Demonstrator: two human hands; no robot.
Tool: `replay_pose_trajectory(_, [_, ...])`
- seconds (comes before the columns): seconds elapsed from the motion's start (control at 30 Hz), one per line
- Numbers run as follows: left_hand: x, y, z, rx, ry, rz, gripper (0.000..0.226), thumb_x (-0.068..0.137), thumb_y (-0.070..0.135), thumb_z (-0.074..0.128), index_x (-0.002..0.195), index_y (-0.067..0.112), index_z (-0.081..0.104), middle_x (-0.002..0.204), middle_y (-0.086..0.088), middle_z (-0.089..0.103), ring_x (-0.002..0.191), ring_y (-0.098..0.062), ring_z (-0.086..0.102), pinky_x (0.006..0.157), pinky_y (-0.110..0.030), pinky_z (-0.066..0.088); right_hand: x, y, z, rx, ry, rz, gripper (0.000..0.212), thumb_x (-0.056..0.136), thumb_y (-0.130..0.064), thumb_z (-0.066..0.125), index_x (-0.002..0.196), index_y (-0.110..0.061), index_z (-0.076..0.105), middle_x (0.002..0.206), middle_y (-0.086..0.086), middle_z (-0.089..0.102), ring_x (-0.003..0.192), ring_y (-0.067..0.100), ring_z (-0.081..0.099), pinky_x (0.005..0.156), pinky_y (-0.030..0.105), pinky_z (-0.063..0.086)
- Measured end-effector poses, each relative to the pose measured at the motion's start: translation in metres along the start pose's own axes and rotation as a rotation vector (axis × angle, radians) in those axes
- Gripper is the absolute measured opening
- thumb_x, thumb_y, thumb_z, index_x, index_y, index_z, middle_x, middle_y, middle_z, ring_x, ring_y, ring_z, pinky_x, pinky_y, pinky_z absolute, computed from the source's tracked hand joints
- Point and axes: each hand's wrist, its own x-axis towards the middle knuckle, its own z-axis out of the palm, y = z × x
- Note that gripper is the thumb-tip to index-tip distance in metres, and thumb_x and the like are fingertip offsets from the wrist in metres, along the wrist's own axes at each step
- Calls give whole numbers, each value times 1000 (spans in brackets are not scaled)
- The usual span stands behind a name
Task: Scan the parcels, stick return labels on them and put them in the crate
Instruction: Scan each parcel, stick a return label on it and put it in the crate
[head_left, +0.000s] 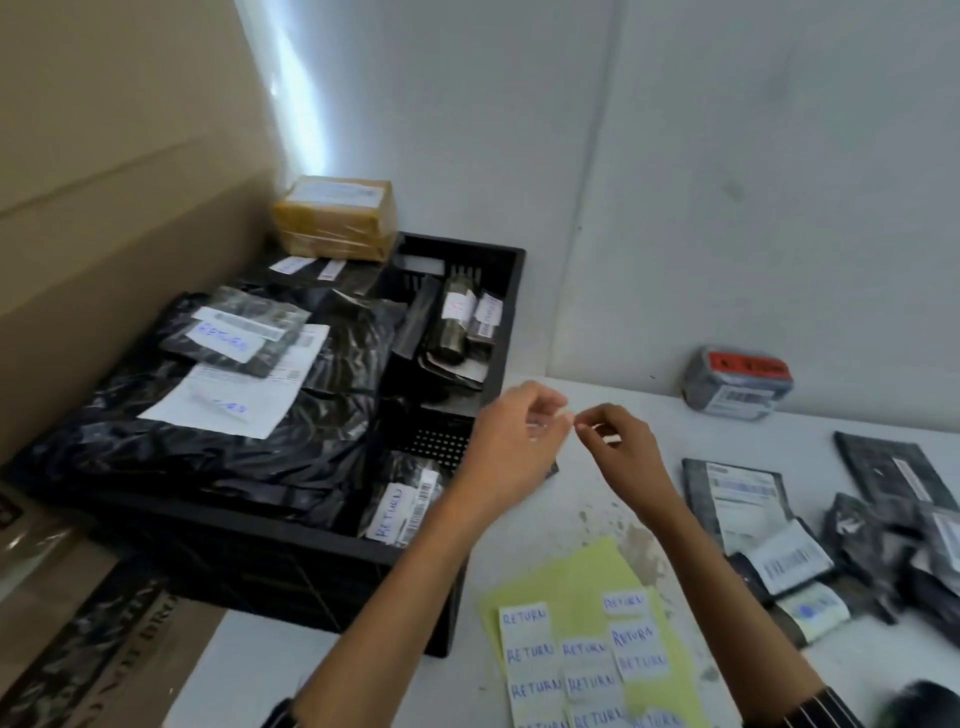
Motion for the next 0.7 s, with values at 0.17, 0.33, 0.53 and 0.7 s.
replay_pose_trajectory(0.17, [2,-60,76,-12,-101,-409,36,93,27,54,127,15,49,133,-4,49,120,-17,50,94,-25,40,3,74,18,-130,-143,150,14,87,-5,59,100,-7,61,105,12,64,82,18,57,64,17,35])
replay_pose_trajectory(0.33, [5,-115,104,52,15,-734,63,98,26,45,148,6,13,150,-16,25,134,-31,34,103,-36,36,19,116,50,-160,-269,273,39,92,-12,56,128,-1,46,126,17,52,107,29,55,78,20,35])
replay_pose_trajectory(0.53, [17,-157,108,85,117,-786,71,99,24,44,150,7,-2,155,-18,14,137,-32,31,101,-35,35,46,140,79,-107,-360,430,55,95,-24,53,142,-4,32,139,20,37,125,33,43,102,38,39])
replay_pose_trajectory(0.7, [22,-178,108,-5,128,-752,70,98,27,47,151,17,3,156,-10,17,139,-27,29,108,-38,32,56,152,89,-30,-317,486,47,91,-28,58,133,-9,49,130,18,47,116,30,49,90,35,44])
